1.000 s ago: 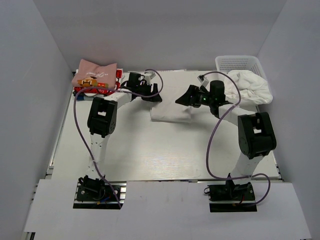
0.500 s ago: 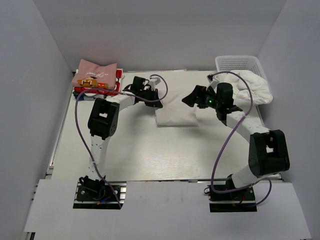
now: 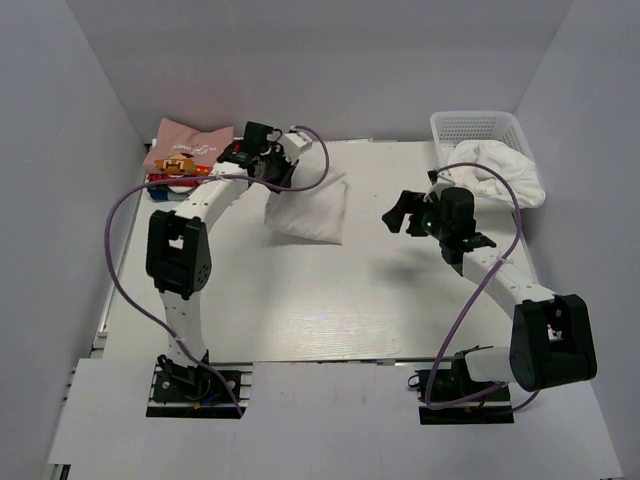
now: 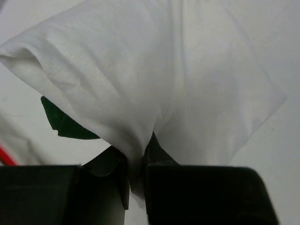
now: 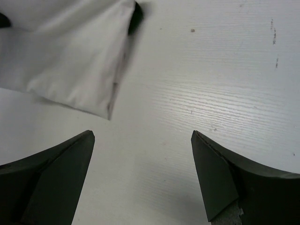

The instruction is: Fold and stack the t-shirts

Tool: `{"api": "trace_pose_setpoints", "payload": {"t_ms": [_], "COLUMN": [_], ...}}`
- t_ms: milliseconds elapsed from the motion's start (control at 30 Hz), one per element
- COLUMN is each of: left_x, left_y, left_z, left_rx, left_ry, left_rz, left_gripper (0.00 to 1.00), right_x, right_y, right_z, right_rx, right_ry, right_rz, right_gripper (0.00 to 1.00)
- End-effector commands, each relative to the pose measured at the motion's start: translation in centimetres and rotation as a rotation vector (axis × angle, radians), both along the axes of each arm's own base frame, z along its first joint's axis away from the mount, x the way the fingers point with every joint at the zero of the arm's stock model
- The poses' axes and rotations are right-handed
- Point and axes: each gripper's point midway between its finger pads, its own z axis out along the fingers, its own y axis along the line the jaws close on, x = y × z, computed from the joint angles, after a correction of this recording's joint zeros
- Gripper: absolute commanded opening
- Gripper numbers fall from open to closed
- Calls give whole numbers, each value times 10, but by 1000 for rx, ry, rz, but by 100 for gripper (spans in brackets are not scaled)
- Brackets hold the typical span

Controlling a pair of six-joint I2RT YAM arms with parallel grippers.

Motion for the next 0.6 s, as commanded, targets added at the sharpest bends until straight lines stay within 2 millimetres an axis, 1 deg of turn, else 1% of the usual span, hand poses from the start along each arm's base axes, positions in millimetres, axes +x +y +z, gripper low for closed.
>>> {"api": "trace_pose_setpoints", "payload": {"t_ms": [0, 33, 67, 100, 133, 167, 200, 233, 267, 300, 367, 400, 467, 500, 533, 567], "left_x": [11, 16, 20, 20, 28, 31, 36, 40, 44, 50, 56, 59, 66, 68, 72, 73], "left_y": [47, 60, 69, 77, 89, 95, 101, 107, 119, 125, 142, 148, 163, 167, 173, 181], "left_z": [68, 72, 84, 87, 106, 110, 110, 124, 128, 141, 153, 160, 170, 189, 186, 191], "left_rx": [149, 170, 177, 187, 188, 189, 201, 206, 208, 213, 212, 209, 205, 202, 213, 200], "left_ry": [-187, -203, -228, -225, -260, -262, -259, -279, -281, -311, -343, -365, -402, -446, -442, -452], "left_rz": [47, 69, 98, 105, 124, 137, 140, 145, 168, 173, 198, 211, 227, 225, 228, 232], "left_gripper": [0, 0, 0, 0, 0, 0, 0, 0, 0, 0, 0, 0, 0, 0, 0, 0], "right_x": [5, 5, 7, 7, 7, 8, 8, 8, 9, 9, 10, 10, 13, 14, 15, 15], "right_y": [-10, -10, -12, -11, -11, -12, -10, -11, -11, -11, -11, -11, -13, -13, -13, -14], "right_z": [3, 3, 1, 0, 1, -2, -4, -4, -5, -7, -7, -13, -15, -17, -18, -22], "right_rx": [-42, -47, -48, -48, -49, -51, -54, -53, -56, -56, -59, -65, -74, -78, -80, -85], "right_ry": [-37, -40, -32, -29, -31, -25, -18, -14, -12, -6, -5, 14, 23, 33, 39, 54], "right_rz": [-40, -39, -46, -46, -44, -48, -45, -49, -49, -48, -50, -49, -61, -65, -65, -67], "right_gripper": [90, 90, 90, 90, 90, 90, 90, 90, 90, 90, 90, 90, 90, 90, 90, 90]}}
